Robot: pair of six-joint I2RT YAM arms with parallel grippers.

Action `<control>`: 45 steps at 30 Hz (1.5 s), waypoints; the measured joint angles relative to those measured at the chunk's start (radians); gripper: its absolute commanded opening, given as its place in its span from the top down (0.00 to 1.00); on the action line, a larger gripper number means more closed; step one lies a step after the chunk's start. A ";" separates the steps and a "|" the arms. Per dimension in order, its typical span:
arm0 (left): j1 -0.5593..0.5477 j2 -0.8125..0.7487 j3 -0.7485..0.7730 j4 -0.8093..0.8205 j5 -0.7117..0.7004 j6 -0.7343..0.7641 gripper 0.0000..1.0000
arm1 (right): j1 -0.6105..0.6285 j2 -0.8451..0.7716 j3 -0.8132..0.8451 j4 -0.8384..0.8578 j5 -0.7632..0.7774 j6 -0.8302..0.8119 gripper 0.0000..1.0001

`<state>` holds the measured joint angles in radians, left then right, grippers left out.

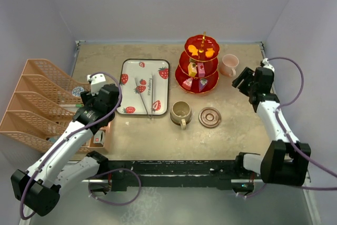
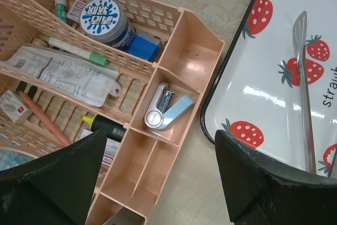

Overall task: Serve the afternoon tea
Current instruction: Move the cup to the center of the board.

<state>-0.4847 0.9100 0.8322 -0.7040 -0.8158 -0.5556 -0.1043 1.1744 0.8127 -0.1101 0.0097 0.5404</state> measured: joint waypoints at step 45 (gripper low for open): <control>0.000 0.020 0.000 0.001 0.016 0.001 0.14 | 0.020 0.708 0.449 0.191 -0.134 -0.690 0.57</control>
<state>-0.4847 0.9298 0.8322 -0.7033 -0.7998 -0.5545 -0.0845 1.8828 1.2617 0.0807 -0.1238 -0.1493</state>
